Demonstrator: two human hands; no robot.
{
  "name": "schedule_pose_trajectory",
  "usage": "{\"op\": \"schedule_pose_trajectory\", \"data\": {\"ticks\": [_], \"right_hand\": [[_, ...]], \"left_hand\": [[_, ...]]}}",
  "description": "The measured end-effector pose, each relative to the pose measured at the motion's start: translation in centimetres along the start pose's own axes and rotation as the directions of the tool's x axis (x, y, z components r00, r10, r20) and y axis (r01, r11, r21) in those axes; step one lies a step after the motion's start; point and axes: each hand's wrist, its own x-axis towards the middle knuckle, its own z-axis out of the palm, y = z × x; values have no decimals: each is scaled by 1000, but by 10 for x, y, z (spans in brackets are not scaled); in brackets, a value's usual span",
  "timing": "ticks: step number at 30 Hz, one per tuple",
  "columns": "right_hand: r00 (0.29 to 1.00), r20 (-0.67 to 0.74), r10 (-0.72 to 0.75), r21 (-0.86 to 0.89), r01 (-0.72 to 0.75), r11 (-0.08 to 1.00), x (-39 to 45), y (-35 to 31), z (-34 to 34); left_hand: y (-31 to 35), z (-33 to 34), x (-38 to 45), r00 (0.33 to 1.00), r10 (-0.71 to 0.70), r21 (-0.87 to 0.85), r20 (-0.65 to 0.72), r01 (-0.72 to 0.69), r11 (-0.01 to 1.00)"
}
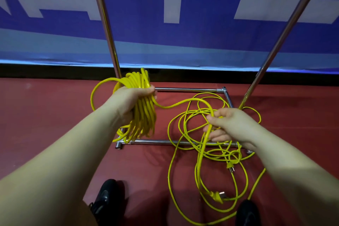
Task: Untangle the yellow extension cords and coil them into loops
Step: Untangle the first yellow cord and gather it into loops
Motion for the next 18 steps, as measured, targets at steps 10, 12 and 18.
{"op": "schedule_pose_trajectory", "data": {"ticks": [10, 12, 18], "right_hand": [[993, -106, 42, 580, 27, 814, 2, -22, 25], [990, -120, 75, 625, 17, 780, 6, -24, 28], [976, -136, 172, 739, -16, 673, 9, -28, 32]], "left_hand": [[-25, 31, -20, 991, 22, 507, 131, -86, 858], [-31, 38, -21, 988, -3, 481, 155, -73, 873], [-35, 41, -19, 964, -39, 392, 265, -71, 917]]}}
